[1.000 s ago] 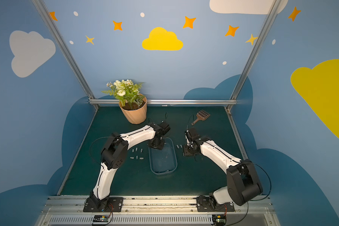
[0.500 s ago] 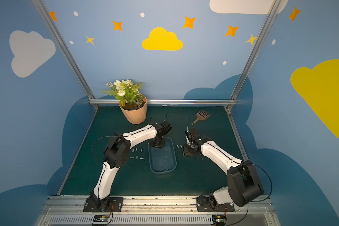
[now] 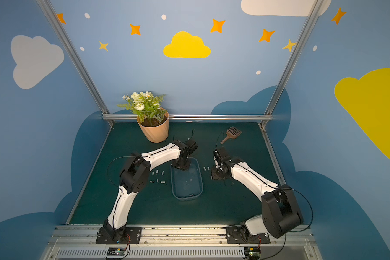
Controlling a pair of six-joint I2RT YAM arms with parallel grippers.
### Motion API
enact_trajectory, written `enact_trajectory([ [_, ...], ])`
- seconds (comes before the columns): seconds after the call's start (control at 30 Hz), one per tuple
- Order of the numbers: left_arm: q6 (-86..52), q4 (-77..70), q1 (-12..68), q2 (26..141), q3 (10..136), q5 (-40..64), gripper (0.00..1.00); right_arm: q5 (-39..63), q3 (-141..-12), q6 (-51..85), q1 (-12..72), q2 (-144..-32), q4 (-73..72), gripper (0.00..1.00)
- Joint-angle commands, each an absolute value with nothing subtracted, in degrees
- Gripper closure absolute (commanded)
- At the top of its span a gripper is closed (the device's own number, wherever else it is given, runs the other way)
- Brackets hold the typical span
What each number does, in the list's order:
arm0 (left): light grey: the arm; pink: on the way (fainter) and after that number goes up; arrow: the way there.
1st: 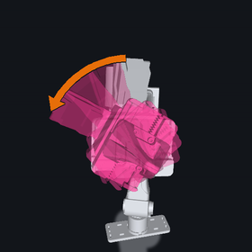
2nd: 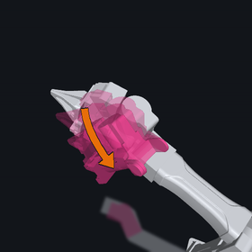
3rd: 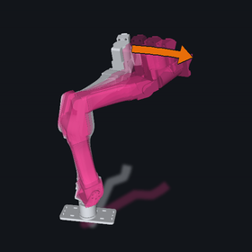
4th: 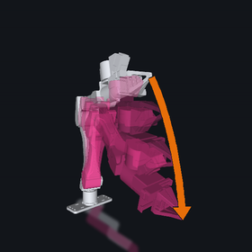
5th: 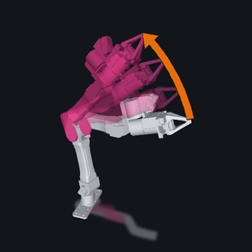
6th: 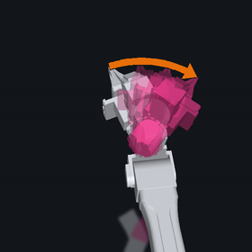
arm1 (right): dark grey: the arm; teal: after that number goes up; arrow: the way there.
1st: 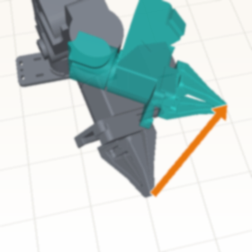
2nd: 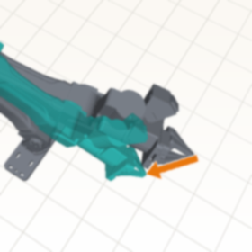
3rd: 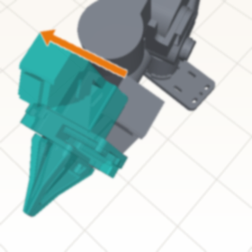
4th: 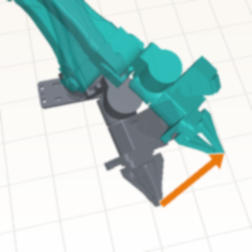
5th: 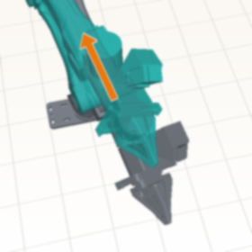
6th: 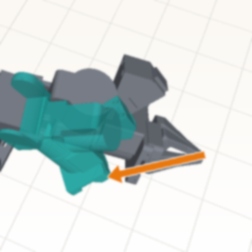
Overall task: Take out the socket from the storage box
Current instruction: Pick up the socket head from the storage box.
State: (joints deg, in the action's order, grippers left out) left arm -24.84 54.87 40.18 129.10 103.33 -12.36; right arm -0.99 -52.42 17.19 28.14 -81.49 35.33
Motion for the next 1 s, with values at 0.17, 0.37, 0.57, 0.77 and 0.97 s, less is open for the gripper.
enact_trajectory([
  [0.17,-23.98,53.52,40.77,129.38,102.07,-10.02,0.62,-0.98,-51.77,17.73,27.85,-80.48,35.15,0.72],
  [0.37,-25.32,53.58,40.77,129.20,101.03,-10.17,0.66,-0.79,-51.68,17.75,27.80,-80.59,35.11,0.72],
  [0.57,-25.36,53.51,40.69,129.46,100.46,-10.28,0.76,-0.79,-51.51,17.72,27.84,-80.43,35.11,0.72],
  [0.77,-25.31,53.51,40.69,129.46,100.32,-10.11,0.81,-0.88,-51.33,17.85,27.70,-80.32,35.16,0.72],
  [0.97,-25.75,52.98,40.73,128.08,99.59,-10.00,0.82,-1.06,-51.24,17.82,27.70,-80.01,35.24,0.72],
])
